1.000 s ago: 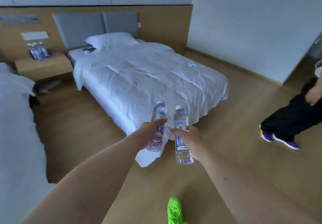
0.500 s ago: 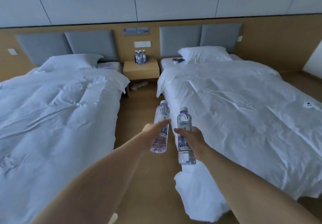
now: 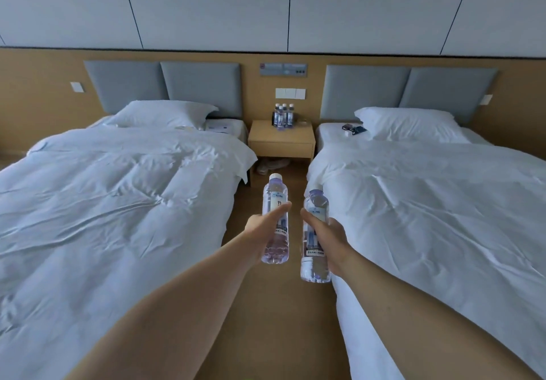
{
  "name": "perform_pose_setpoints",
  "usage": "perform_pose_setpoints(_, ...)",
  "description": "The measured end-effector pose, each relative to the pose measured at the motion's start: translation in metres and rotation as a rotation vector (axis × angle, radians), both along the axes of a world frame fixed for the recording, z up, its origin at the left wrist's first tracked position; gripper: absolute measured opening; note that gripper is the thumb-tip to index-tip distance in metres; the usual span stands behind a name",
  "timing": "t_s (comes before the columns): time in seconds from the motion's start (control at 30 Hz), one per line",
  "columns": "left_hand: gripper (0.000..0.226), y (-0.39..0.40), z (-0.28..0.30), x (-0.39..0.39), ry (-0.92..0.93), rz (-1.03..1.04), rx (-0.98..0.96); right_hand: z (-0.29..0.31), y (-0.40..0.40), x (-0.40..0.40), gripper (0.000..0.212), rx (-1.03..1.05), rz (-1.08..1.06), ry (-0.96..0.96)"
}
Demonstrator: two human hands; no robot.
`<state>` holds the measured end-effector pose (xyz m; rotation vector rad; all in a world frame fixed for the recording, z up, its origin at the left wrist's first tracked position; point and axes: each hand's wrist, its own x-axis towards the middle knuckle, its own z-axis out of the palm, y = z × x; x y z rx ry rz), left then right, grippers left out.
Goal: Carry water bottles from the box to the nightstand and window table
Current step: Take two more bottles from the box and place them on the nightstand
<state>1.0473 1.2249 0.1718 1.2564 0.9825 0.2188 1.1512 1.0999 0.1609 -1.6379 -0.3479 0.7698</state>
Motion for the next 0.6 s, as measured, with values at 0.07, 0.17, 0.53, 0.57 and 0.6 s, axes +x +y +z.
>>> perform_pose_setpoints(0.07, 0.07, 0.041, 0.006, 0.026, -0.005, -0.029, -0.007, 0.006, 0.039, 0.021, 0.049, -0.001, -0.014, 0.002)
perform_pose_setpoints(0.17, 0.074, 0.102, 0.017, 0.064, 0.016, -0.051, 0.029, 0.017, 0.095, 0.055, 0.049, -0.019, -0.018, -0.007)
perform_pose_setpoints(0.53, 0.065, 0.26, 0.003, 0.209, 0.037, -0.013, 0.005, 0.0, 0.257, 0.208, 0.046, -0.09, -0.056, -0.033)
perform_pose_setpoints(0.57, 0.066, 0.273, -0.003, 0.226, 0.043, -0.001, 0.001, -0.005, 0.272, 0.226, 0.046, -0.089, -0.049, -0.025)
perform_pose_setpoints(0.6, 0.068, 0.286, -0.008, 0.244, 0.048, 0.011, 0.001, -0.01, 0.287, 0.246, 0.046, -0.088, -0.041, -0.016)
